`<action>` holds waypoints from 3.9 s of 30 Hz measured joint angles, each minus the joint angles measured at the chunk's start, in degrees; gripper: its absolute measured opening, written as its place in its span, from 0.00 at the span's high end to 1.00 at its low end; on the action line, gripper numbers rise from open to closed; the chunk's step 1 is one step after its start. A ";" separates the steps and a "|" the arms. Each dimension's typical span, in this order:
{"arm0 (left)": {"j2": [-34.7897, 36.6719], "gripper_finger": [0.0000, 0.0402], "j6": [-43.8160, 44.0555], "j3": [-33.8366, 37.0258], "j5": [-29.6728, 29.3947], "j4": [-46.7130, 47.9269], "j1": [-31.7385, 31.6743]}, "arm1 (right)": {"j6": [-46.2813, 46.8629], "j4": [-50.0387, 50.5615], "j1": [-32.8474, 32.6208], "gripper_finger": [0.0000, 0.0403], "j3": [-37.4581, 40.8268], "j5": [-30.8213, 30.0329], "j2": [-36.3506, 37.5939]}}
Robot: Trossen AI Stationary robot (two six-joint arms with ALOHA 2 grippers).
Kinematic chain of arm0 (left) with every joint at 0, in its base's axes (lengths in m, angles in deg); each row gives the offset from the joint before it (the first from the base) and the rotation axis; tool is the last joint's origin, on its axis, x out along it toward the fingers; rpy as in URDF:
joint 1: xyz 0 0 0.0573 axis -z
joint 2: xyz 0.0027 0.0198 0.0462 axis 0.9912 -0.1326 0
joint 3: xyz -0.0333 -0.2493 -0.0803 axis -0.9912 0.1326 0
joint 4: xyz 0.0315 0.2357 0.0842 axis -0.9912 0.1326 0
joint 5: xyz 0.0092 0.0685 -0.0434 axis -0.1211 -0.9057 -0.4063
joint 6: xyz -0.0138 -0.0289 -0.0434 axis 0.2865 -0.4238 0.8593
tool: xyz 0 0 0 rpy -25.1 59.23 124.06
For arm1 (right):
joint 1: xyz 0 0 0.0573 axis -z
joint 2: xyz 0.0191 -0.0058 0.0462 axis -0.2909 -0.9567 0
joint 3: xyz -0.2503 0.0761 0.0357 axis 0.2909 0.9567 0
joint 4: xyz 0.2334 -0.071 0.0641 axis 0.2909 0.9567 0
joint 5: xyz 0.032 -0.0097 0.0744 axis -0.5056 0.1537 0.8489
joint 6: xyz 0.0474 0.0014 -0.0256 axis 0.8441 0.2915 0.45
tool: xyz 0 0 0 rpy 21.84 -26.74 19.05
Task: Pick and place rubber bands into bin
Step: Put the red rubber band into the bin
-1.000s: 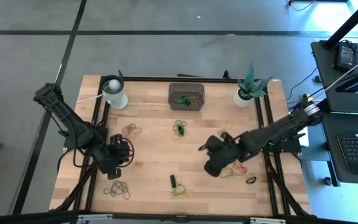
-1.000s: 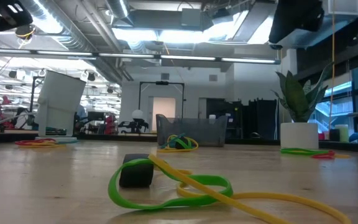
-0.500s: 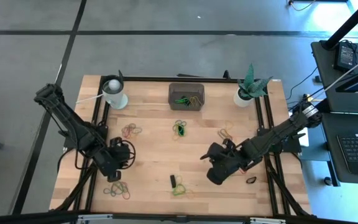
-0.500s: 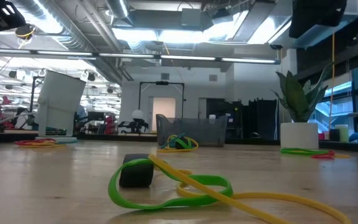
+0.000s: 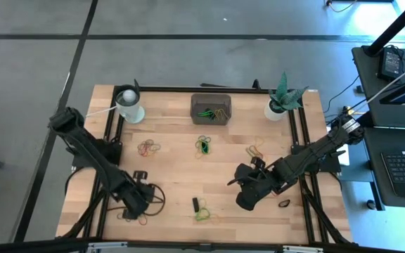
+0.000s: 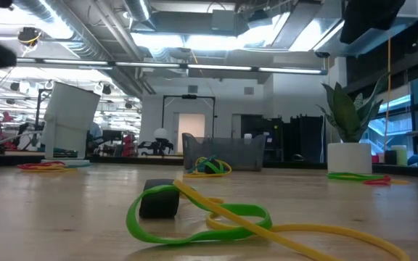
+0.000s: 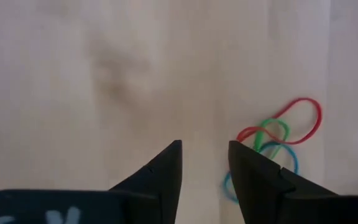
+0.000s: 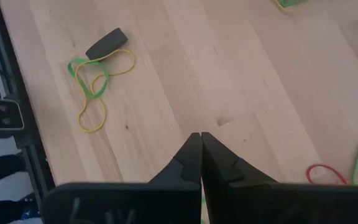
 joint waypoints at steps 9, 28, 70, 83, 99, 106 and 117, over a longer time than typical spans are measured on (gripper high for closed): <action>-8.55 0.74 -2.45 0.02 6.26 -6.47 0.63 | -1.54 0.00 0.01 1.00 0.00 -0.01 0.00; -11.54 0.90 -5.62 0.04 9.29 -6.27 0.83 | -4.42 -0.15 0.02 1.00 0.02 -0.02 0.00; 4.94 0.99 -1.51 -19.61 5.94 20.34 0.71 | -4.12 -1.77 0.02 1.00 0.02 -2.92 0.00; 10.34 0.99 -9.70 -19.61 -8.52 20.09 -12.60 | 0.49 -2.39 0.20 1.00 0.23 -5.37 -1.51; 11.96 0.99 -31.00 -19.61 -3.77 0.84 -33.26 | -8.90 -42.64 2.61 1.00 25.42 -5.60 9.25; 11.96 0.99 -37.22 -19.61 0.31 -8.19 -44.92 | -15.96 -43.82 7.95 1.00 35.76 -5.41 23.97; 4.40 0.99 -45.03 -25.68 4.39 -16.70 -60.62 | -30.21 -43.54 29.55 1.00 48.13 13.81 46.62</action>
